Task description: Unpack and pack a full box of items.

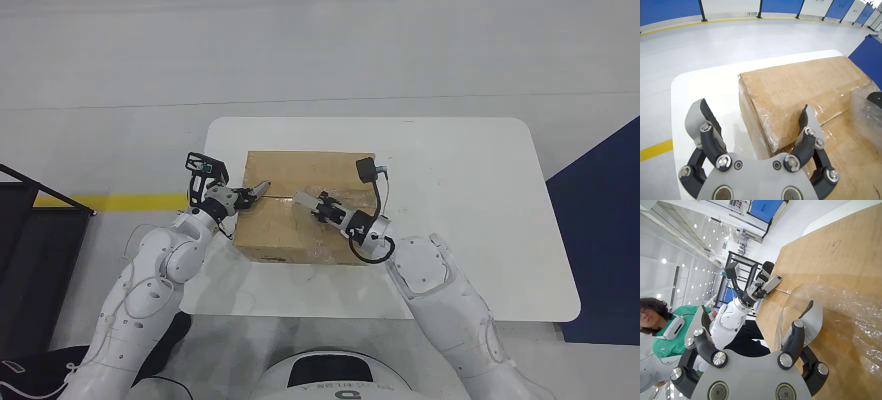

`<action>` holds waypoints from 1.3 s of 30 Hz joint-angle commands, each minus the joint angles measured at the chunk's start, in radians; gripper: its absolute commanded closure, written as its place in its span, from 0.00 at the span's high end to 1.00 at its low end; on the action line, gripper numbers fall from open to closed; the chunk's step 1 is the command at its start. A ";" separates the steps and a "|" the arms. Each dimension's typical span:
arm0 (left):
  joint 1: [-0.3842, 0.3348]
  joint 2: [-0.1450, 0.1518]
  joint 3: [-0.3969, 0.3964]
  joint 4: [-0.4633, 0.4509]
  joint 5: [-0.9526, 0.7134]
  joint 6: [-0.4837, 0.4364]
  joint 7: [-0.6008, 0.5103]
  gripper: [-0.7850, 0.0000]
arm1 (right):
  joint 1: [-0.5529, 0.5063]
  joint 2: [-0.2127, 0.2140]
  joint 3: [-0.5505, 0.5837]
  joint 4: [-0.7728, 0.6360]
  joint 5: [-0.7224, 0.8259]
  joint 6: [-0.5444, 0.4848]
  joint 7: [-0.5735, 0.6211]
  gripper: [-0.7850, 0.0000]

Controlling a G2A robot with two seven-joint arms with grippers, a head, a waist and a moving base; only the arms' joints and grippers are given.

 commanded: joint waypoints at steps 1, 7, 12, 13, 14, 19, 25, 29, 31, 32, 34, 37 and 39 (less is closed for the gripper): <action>0.000 0.000 0.000 0.000 0.000 0.000 0.000 1.00 | 0.000 0.000 0.000 0.000 0.000 0.000 0.000 1.00; 0.000 0.000 0.000 0.000 0.000 0.000 0.000 1.00 | 0.046 -0.006 -0.003 0.053 0.052 0.073 -0.017 1.00; 0.000 0.000 0.000 0.000 0.000 0.000 0.000 1.00 | 0.082 -0.011 -0.008 0.081 0.121 0.072 -0.023 1.00; 0.000 0.000 0.000 0.000 0.000 0.000 0.000 1.00 | 0.083 -0.011 -0.006 0.083 0.131 0.067 -0.023 1.00; 0.000 0.000 0.000 0.000 0.000 0.000 0.000 1.00 | 0.084 -0.011 -0.004 0.086 0.138 0.067 -0.024 1.00; 0.000 0.000 0.000 0.000 0.000 0.000 0.000 1.00 | 0.114 -0.012 -0.013 0.120 0.179 0.124 0.009 1.00; 0.000 0.000 0.000 0.000 0.000 0.000 0.000 1.00 | 0.172 -0.023 -0.077 0.173 0.189 0.154 0.020 1.00; 0.000 0.000 0.000 0.000 0.000 0.000 0.000 1.00 | 0.197 -0.032 -0.115 0.198 0.196 0.139 0.005 1.00; 0.000 0.000 0.000 0.000 0.000 0.000 0.000 1.00 | 0.206 -0.035 -0.131 0.208 0.192 0.141 -0.003 1.00; 0.000 0.000 0.000 0.000 0.000 0.000 0.000 1.00 | 0.211 -0.037 -0.140 0.212 0.189 0.143 -0.002 1.00; 0.000 0.000 0.000 0.000 0.000 0.000 0.000 1.00 | 0.220 -0.039 -0.153 0.219 0.186 0.147 -0.004 1.00; 0.000 0.000 0.000 0.000 0.000 0.000 0.000 1.00 | 0.230 -0.043 -0.166 0.223 0.186 0.148 -0.011 1.00; 0.003 0.000 -0.009 -0.003 0.000 0.010 0.012 1.00 | 0.232 -0.044 -0.171 0.223 0.187 0.145 -0.014 1.00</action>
